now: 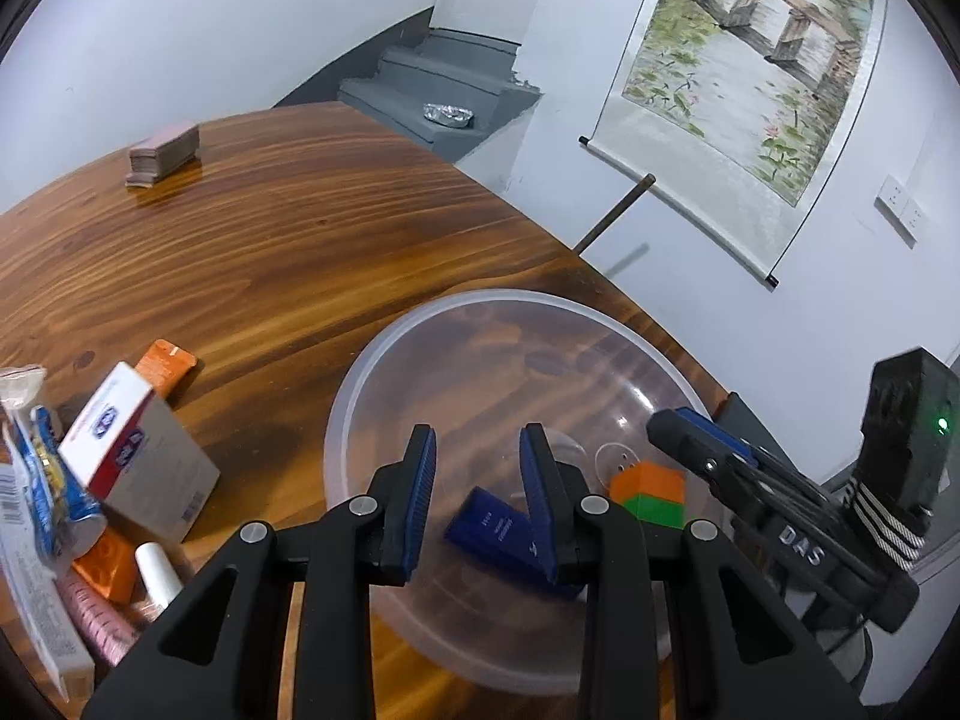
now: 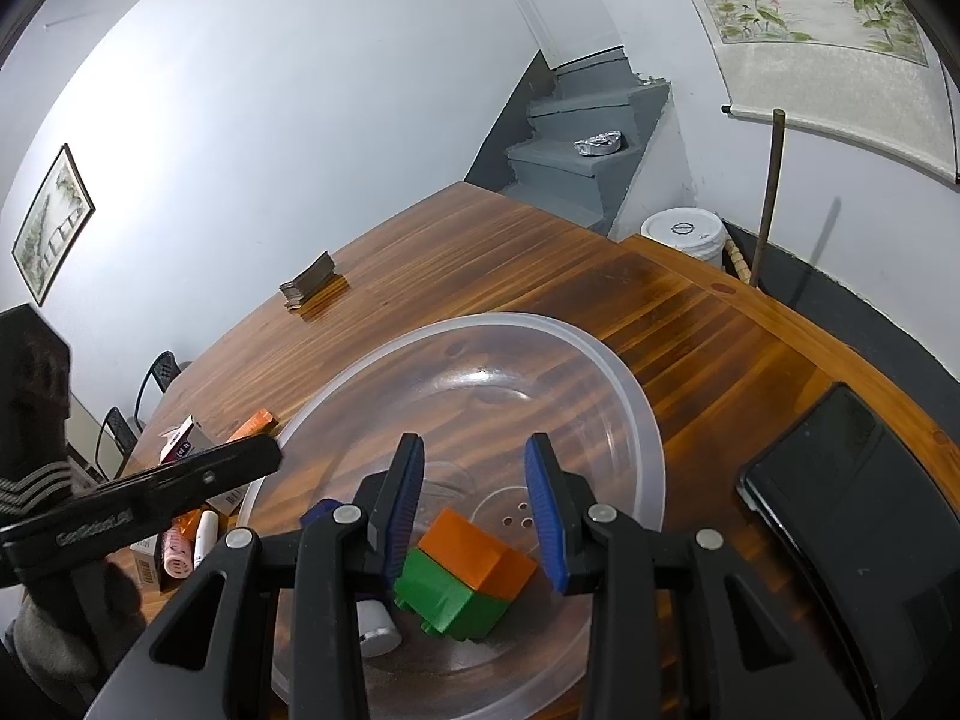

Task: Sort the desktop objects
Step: 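Lower the blue bottle into the bowl and open the left gripper while the right gripper releases the green brick, then withdraw both grippers from the bowl back toward the table items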

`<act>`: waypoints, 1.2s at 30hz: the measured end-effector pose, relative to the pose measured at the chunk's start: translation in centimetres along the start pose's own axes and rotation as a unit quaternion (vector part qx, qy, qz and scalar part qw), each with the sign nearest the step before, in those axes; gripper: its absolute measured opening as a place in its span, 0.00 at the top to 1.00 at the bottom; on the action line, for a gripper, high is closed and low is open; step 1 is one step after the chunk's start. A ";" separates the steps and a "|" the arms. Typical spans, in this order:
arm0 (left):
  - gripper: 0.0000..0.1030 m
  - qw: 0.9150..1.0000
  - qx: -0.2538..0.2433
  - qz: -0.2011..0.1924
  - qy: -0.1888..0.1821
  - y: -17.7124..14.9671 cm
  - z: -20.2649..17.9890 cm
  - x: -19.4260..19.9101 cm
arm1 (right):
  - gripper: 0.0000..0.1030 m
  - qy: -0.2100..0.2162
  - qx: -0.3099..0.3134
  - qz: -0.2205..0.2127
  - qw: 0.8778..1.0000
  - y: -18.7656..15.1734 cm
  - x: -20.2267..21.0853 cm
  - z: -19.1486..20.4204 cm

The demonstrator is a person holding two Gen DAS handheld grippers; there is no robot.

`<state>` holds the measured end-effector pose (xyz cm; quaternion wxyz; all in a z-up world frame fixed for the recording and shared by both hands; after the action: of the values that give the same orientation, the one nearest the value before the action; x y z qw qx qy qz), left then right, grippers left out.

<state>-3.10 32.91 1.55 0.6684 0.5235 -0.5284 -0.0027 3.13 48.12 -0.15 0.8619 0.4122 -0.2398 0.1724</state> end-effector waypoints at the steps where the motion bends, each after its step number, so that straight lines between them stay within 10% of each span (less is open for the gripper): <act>1: 0.69 1.000 0.000 -0.003 0.004 0.0 0.1 0.4 | 0.62 -0.001 0.000 0.000 1.000 0.0 0.0 0.0; 10: 0.69 0.999 0.027 -0.012 0.018 -1.9 2.0 2.8 | 0.61 -0.004 -0.002 -0.002 1.000 -0.1 0.2 0.0; 15: 0.48 0.997 0.069 -0.018 -0.005 -3.2 3.5 4.3 | 0.21 -0.005 0.006 -0.021 1.000 0.1 0.8 0.5; 36: 0.36 0.969 0.192 -0.058 0.141 -10.0 16.5 11.8 | 0.21 0.005 0.027 -0.012 1.000 -3.9 0.8 5.7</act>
<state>-4.07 10.34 1.01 0.6213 0.6672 -0.3884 0.1338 4.18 41.36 0.91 0.8536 0.4371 -0.2260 0.1709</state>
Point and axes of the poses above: each gripper's, at about its wrist camera, not at the fingertips, and x roughly against the way its jaws point, z to its left, y to its top, the point moved 10 cm from there along -x, roughly the way its jaws point, and after that the axes turned 12 degrees about -x, right-handed, at the moved point
